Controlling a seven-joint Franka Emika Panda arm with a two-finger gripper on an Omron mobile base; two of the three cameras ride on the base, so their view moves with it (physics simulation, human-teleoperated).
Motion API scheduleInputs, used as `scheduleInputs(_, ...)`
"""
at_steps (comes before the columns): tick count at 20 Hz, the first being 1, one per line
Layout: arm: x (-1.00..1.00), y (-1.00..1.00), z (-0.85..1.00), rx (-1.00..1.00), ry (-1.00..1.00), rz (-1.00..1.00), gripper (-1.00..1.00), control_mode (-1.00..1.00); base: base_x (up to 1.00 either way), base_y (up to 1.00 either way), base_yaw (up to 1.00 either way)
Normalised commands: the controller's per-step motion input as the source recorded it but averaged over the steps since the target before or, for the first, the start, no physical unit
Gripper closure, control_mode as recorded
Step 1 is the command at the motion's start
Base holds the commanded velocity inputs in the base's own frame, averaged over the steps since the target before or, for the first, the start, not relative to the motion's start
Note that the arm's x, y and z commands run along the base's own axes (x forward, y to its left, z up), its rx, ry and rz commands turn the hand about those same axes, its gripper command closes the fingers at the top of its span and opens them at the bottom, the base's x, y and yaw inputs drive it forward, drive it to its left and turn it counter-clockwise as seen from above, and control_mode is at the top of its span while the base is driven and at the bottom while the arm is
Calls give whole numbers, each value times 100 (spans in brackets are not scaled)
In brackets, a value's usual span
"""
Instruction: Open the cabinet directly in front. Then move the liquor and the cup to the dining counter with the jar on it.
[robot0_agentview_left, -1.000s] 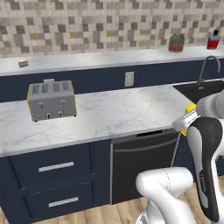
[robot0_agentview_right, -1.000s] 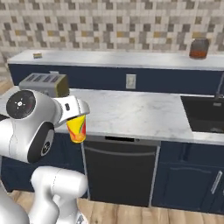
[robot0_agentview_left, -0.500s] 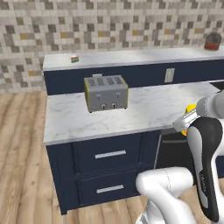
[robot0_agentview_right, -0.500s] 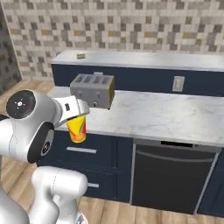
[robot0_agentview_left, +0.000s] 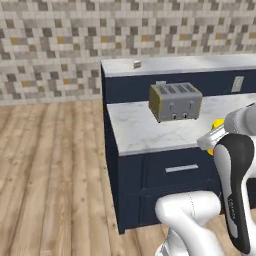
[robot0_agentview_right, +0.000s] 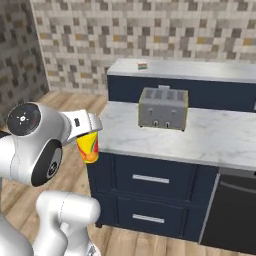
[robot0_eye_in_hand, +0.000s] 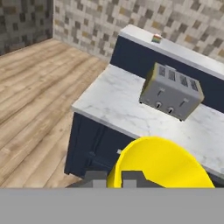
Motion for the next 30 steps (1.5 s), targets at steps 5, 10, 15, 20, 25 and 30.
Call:
scheduleInputs(5, 0, 0, 0, 0, 0, 0, 100, 100, 0, 100, 9)
scheduleInputs(10, 0, 0, 0, 0, 0, 0, 100, 100, 0, 100, 8)
scheduleInputs(15, 0, 0, 0, 0, 0, 0, 100, 100, 2, 100, 7)
scheduleInputs(20, 0, 0, 0, 0, 0, 0, 100, 100, 49, 95, 1)
scheduleInputs(25, 0, 0, 0, 0, 0, 0, 100, 100, 100, 38, -12)
scheduleInputs(30, 0, 0, 0, 0, 0, 0, 100, 100, 100, 31, -11)
